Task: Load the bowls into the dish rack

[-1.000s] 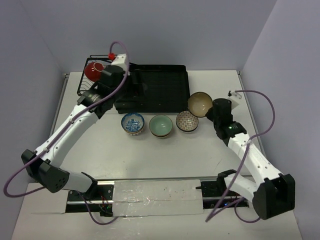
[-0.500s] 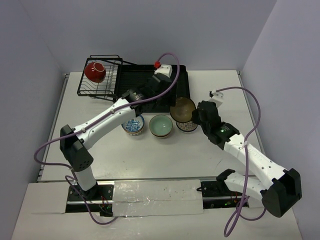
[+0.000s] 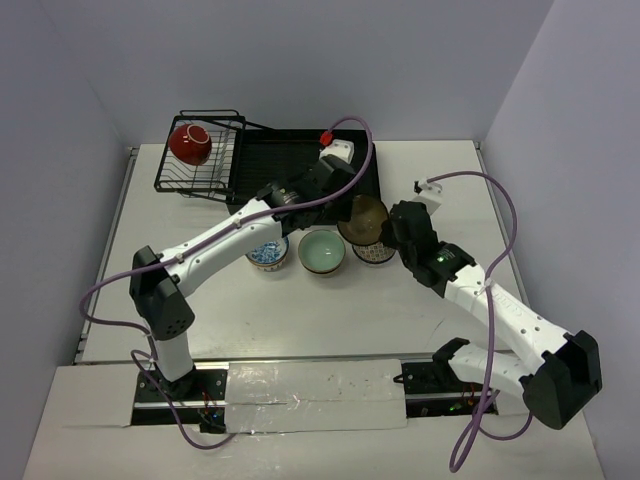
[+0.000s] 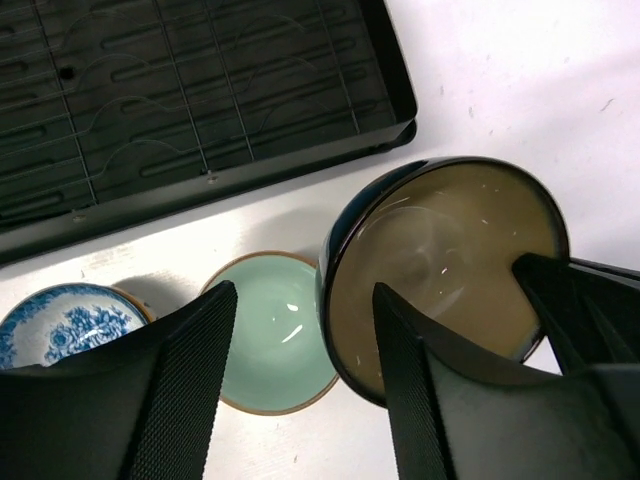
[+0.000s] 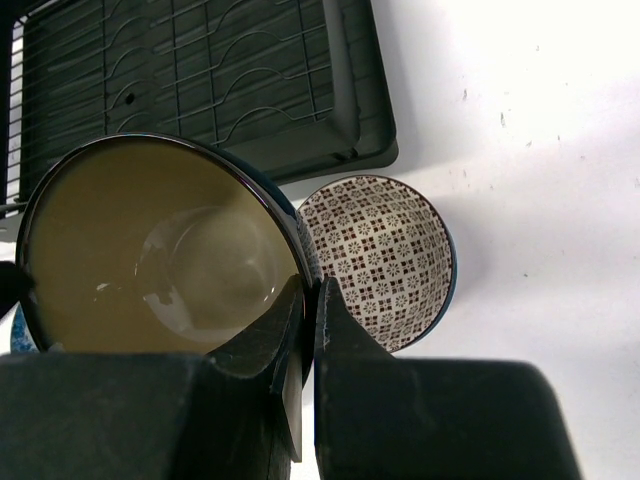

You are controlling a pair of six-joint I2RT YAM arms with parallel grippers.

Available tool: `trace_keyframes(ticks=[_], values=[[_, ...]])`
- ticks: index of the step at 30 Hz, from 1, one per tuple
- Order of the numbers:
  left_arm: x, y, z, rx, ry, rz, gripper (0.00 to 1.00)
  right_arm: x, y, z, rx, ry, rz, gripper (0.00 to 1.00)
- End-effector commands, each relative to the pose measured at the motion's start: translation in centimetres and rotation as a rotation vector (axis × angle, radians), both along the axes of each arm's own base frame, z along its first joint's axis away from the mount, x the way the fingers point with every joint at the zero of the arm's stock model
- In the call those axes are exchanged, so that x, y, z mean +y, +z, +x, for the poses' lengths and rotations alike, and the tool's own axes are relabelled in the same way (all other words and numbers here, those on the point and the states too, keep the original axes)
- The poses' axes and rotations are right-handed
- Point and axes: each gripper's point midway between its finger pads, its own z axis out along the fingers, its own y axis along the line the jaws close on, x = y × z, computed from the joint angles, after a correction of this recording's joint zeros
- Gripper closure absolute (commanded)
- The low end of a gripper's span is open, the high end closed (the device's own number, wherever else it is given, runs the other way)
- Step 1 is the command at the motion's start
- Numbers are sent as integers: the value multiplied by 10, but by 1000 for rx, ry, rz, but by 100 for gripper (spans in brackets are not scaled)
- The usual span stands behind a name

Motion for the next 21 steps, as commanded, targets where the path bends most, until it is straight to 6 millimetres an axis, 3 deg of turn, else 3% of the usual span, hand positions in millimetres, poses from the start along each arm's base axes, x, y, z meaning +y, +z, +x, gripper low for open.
trace_keyframes(ticks=[1, 11, 16, 21], values=[[-5, 4, 4, -20, 3, 18, 39, 13, 61, 18, -168, -23, 118, 100], [-8, -4, 5, -5, 0, 40, 48, 14, 60, 18, -170, -18, 119, 100], [-9, -6, 6, -2, -3, 40, 60, 16, 60, 18, -170, -13, 123, 100], [-10, -7, 7, -4, -1, 47, 79, 18, 60, 17, -170, -7, 124, 100]])
